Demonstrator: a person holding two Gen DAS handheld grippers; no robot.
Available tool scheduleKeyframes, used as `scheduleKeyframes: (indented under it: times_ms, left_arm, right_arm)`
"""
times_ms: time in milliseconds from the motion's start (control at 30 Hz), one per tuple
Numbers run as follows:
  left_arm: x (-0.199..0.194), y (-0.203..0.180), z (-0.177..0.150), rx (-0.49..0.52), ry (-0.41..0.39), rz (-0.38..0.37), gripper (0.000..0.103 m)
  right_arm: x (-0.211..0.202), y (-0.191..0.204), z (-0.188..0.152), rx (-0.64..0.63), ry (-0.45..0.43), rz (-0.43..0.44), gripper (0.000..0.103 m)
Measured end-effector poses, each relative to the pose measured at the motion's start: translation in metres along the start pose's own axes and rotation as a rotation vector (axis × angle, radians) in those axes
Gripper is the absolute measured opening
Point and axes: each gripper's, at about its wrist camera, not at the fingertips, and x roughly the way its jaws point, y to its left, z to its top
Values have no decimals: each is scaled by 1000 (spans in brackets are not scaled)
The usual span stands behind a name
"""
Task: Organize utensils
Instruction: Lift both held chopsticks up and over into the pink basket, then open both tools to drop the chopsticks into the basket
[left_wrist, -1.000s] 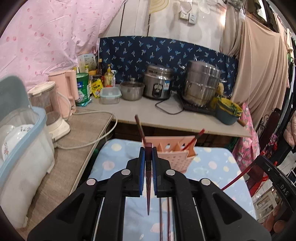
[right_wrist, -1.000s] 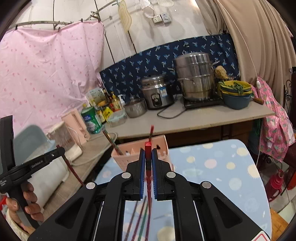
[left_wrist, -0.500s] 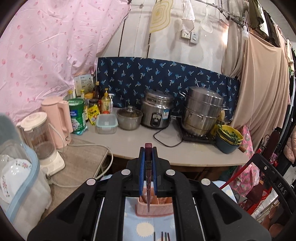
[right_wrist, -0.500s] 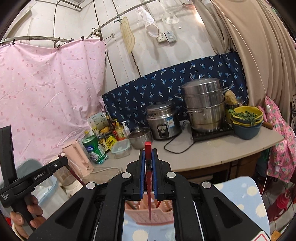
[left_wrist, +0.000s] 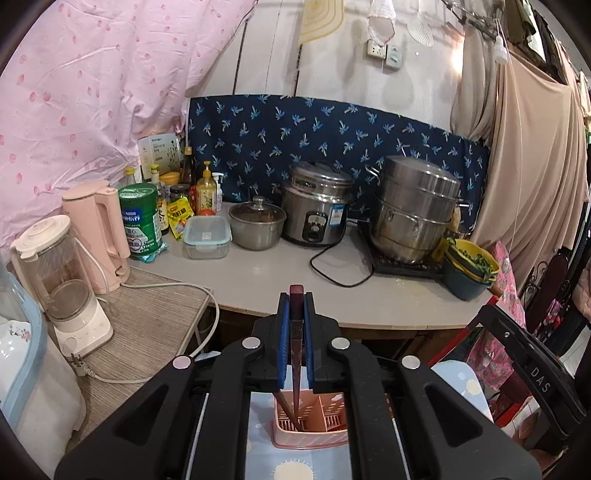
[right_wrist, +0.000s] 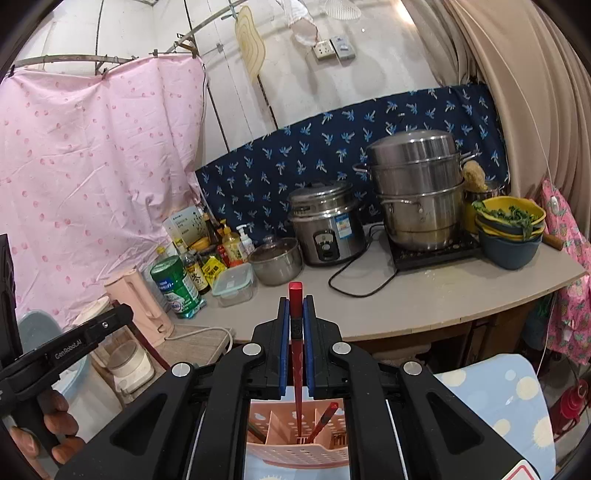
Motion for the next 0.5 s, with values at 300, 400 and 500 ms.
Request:
scheduleKeyframes:
  times_ms: [300,400,500]
  left_arm:
    - [17,3,-12,-7,33,-5,7]
    - [18,4,-14,-14,39,-8,7]
    - [19,4,-19,-14,38,-8,8]
  right_arm:
    - [20,-6,-20,1,55,-12,7]
    - [23,-8,-24,-6,67,-13,7]
    - [22,-7,-27,-15,69,-19,9]
